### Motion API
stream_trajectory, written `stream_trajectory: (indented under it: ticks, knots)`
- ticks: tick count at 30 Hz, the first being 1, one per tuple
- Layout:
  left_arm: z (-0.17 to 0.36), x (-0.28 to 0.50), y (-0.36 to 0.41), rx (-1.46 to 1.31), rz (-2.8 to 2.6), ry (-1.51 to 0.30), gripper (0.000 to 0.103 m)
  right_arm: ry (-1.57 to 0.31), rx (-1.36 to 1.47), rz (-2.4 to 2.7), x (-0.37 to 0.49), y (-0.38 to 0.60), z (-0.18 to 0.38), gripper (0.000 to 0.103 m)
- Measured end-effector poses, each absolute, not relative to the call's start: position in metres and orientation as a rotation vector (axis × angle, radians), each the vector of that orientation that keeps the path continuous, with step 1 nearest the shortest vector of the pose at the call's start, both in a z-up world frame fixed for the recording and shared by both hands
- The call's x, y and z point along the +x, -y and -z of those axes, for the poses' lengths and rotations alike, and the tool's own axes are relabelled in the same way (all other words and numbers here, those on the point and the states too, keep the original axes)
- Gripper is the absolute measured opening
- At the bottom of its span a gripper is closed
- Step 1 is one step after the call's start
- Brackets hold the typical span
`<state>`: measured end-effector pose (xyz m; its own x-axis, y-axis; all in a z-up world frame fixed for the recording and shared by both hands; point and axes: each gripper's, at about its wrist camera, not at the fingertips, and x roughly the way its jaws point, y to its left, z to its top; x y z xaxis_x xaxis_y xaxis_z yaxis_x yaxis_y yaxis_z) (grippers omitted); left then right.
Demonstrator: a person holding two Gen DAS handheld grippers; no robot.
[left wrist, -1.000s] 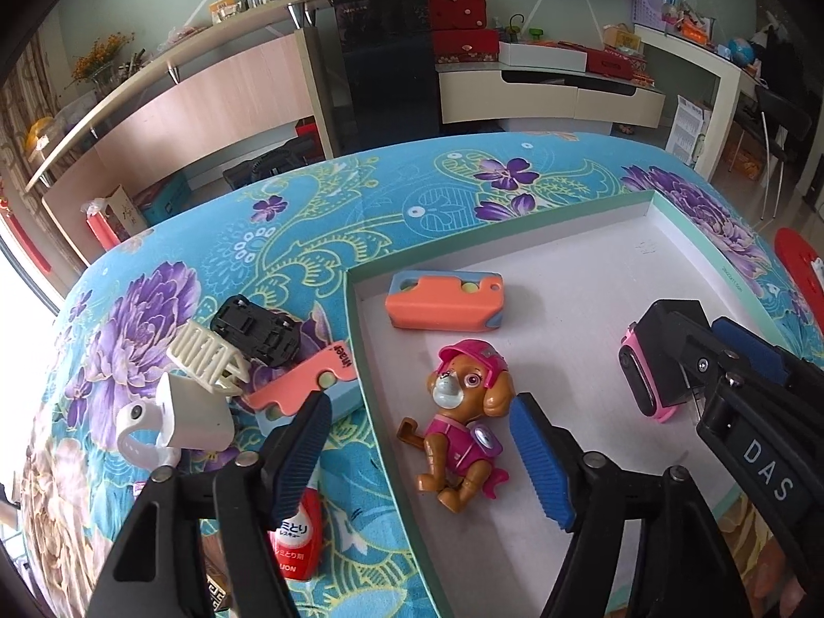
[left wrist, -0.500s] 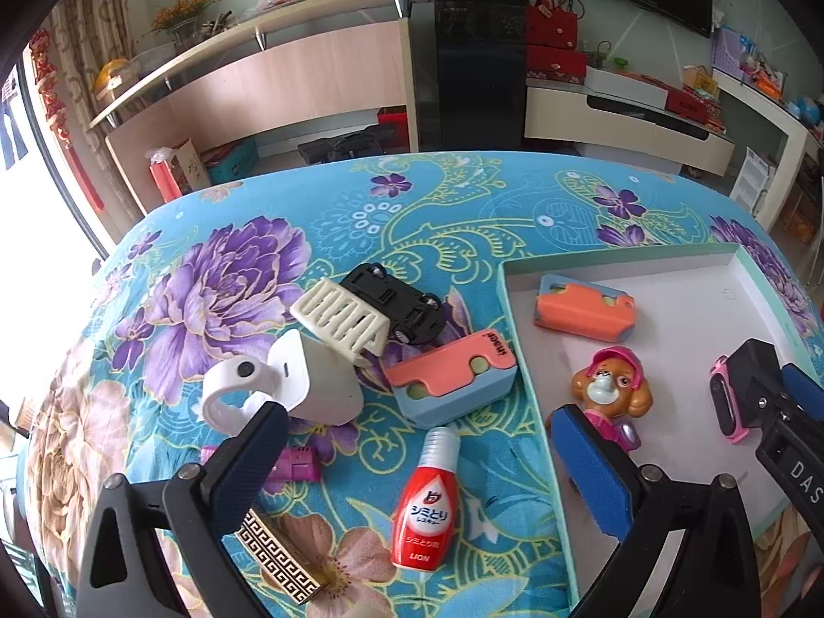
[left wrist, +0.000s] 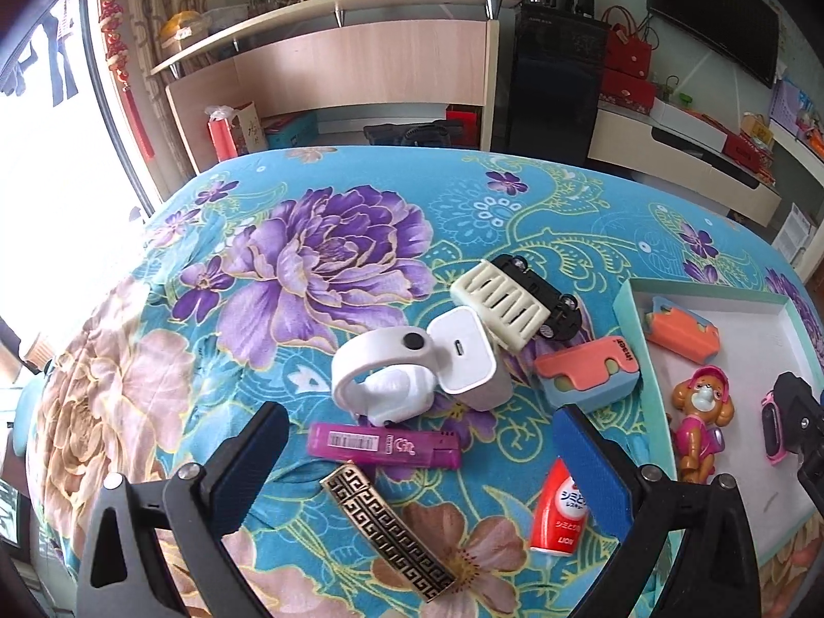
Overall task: Organize rigid objects
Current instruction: 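Grasp the gold patterned box with the left tool while the right grasps the red-white bottle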
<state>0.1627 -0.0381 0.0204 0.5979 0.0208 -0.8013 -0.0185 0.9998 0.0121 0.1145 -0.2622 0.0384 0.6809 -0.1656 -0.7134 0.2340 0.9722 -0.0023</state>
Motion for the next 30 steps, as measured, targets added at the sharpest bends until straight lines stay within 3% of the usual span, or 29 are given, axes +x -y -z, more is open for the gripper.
stream_trajectory:
  ticks: [16,23,30]
  knots:
    - [-0.006,0.149,-0.028,-0.1,-0.08,-1.025,0.103,-0.858,0.058,-0.109,0.125,0.159,-0.026,0.09]
    - [0.011,0.147,-0.028,-0.115,-0.051,-1.084,0.103,-0.915,0.015,-0.141,0.125,0.141,-0.012,0.069]
    - [0.029,0.15,-0.02,-0.109,-0.007,-1.139,0.103,-0.935,0.007,-0.14,0.126,0.141,-0.007,0.064]
